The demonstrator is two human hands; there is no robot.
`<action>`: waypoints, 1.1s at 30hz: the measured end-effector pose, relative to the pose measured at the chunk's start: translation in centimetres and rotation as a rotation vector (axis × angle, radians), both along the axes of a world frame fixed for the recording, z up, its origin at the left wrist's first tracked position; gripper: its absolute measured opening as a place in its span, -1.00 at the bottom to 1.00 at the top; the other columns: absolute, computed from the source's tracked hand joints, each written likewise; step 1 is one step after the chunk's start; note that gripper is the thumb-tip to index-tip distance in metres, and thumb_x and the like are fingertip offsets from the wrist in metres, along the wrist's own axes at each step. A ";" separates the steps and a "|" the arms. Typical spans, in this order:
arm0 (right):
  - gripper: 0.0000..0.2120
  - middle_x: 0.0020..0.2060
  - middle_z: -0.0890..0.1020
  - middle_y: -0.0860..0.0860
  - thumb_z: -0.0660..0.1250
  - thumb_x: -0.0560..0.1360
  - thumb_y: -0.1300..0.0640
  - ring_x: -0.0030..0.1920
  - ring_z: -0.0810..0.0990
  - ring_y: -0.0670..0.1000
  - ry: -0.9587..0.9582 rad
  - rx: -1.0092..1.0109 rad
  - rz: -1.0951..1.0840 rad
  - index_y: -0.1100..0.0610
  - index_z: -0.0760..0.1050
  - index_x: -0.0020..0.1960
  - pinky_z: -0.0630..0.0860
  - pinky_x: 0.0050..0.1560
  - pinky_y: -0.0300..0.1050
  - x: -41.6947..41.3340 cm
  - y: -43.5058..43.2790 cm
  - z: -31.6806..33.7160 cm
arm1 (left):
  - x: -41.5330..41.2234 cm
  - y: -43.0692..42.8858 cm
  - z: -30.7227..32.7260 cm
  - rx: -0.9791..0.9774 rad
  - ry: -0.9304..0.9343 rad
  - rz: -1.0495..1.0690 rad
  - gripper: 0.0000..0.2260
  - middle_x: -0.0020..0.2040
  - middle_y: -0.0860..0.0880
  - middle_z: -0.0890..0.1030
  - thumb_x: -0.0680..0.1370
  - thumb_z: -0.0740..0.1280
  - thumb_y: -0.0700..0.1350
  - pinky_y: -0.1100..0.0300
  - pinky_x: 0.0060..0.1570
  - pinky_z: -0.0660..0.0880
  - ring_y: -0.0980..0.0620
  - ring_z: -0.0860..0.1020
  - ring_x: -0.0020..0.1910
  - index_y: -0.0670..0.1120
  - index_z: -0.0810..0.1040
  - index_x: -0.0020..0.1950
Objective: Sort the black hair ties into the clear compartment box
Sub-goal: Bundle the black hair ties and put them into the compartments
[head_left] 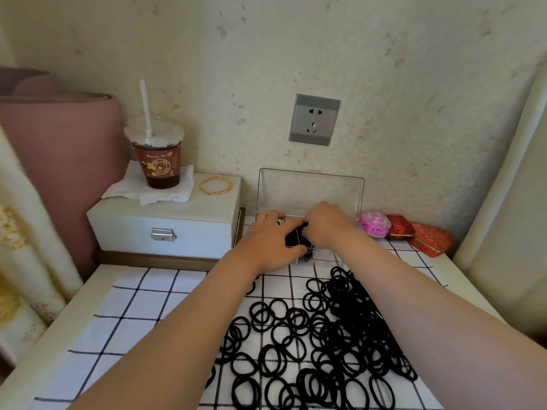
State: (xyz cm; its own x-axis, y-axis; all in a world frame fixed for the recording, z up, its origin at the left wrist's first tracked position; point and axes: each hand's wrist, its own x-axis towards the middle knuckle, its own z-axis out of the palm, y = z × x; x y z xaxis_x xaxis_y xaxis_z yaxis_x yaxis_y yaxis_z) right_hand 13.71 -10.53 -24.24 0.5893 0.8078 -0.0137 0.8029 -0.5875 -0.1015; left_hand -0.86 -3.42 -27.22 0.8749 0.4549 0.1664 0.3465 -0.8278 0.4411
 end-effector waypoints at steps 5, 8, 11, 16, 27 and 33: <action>-0.76 0.04 0.57 0.12 0.16 0.56 0.11 0.12 0.48 0.16 0.091 -0.132 0.125 0.09 0.59 0.07 0.35 0.04 -0.07 0.1 -1.0 1.4 | 0.3 -0.3 0.0 0.084 0.035 0.020 -0.42 0.49 -0.01 0.21 0.54 0.22 0.30 0.05 0.43 0.10 -0.01 0.07 0.49 0.23 0.20 0.54; -0.67 0.26 0.57 0.09 0.19 0.57 0.19 0.30 0.49 0.11 0.297 0.083 0.115 0.12 0.53 0.30 0.38 0.21 -0.14 0.0 -2.8 2.4 | 0.5 -0.5 0.1 0.104 0.053 0.035 -0.41 0.48 -0.01 0.20 0.53 0.21 0.31 0.05 0.43 0.10 -0.02 0.07 0.49 0.20 0.21 0.54; -0.63 0.28 0.58 0.02 0.20 0.54 0.20 0.31 0.50 0.07 0.178 0.209 0.226 0.09 0.56 0.31 0.39 0.37 0.01 -0.1 -4.5 1.9 | 0.6 -0.7 0.2 0.078 0.046 0.050 -0.40 0.47 0.01 0.21 0.52 0.23 0.31 0.05 0.42 0.11 -0.01 0.08 0.48 0.20 0.23 0.53; -0.59 0.29 0.56 -0.09 0.10 0.51 0.00 0.36 0.39 0.01 -0.217 -0.041 0.393 0.02 0.59 0.24 0.14 0.44 0.09 -0.8 -4.7 0.0 | 0.5 -0.6 0.1 0.020 -0.031 0.058 -0.27 0.45 0.01 0.25 0.47 0.32 0.28 0.06 0.42 0.16 0.01 0.13 0.47 0.08 0.17 0.55; -0.54 0.17 0.62 -0.05 0.01 0.45 -0.07 0.46 0.25 0.02 -0.076 -0.114 0.306 0.04 0.64 0.00 -0.18 0.51 0.26 -1.6 -3.0 -0.4 | -0.2 -0.5 0.2 0.019 0.017 -0.017 -0.28 0.51 0.00 0.20 0.44 0.37 0.31 0.05 0.44 0.15 -0.04 0.17 0.49 0.13 0.21 0.53; -0.61 0.44 0.45 -0.03 0.18 0.56 0.19 0.45 0.36 0.03 0.341 0.174 0.235 0.06 0.54 0.35 0.19 0.41 -0.15 -2.7 -6.4 0.9 | -1.4 -1.5 1.2 0.017 -0.018 -0.041 -0.31 0.54 -0.02 0.21 0.51 0.37 0.10 0.08 0.46 0.14 -0.02 0.12 0.52 0.07 0.15 0.57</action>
State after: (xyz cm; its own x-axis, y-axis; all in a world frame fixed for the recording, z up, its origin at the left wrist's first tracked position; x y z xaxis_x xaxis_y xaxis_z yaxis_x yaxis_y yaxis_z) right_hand 10.96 -16.97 -23.36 0.3747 0.9267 -0.0276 0.8161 -0.3438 -0.4646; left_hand -2.28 -4.87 -26.02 0.8893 0.4158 0.1902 0.3043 -0.8487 0.4326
